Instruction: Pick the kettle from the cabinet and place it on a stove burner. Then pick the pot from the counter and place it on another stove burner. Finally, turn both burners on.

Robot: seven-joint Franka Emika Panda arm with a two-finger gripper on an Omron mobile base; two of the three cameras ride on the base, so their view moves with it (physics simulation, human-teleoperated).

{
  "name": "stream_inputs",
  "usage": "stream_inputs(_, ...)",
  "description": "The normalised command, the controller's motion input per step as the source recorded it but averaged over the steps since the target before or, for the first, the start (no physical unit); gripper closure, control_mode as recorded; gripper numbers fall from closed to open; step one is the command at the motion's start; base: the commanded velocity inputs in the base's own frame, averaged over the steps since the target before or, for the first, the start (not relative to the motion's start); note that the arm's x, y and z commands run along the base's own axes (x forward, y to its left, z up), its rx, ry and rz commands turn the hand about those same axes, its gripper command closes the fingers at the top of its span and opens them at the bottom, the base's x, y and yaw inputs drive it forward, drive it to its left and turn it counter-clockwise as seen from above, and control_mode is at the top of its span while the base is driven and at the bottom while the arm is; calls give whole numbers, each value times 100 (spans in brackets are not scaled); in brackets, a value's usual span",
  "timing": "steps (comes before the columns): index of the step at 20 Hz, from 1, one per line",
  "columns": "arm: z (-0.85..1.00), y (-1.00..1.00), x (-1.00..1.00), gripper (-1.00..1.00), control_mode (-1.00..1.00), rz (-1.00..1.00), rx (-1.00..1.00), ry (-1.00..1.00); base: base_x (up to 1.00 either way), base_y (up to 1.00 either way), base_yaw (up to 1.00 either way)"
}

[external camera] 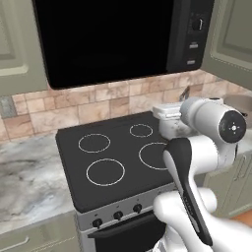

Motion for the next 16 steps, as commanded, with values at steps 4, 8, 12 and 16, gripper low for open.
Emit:
stream_inputs(4, 0, 0, 0, 100, 100, 0, 0, 0, 50, 25, -8)
stream_inputs(8, 0, 0, 0, 100, 100, 0, 0, 0, 48, 24, -7)
stream_inputs(12, 0, 0, 0, 100, 100, 0, 0, 0, 27, 11, -4)
stream_inputs(16, -2, 0, 10, 100, -100, 0, 0, 0, 0, 0, 0)
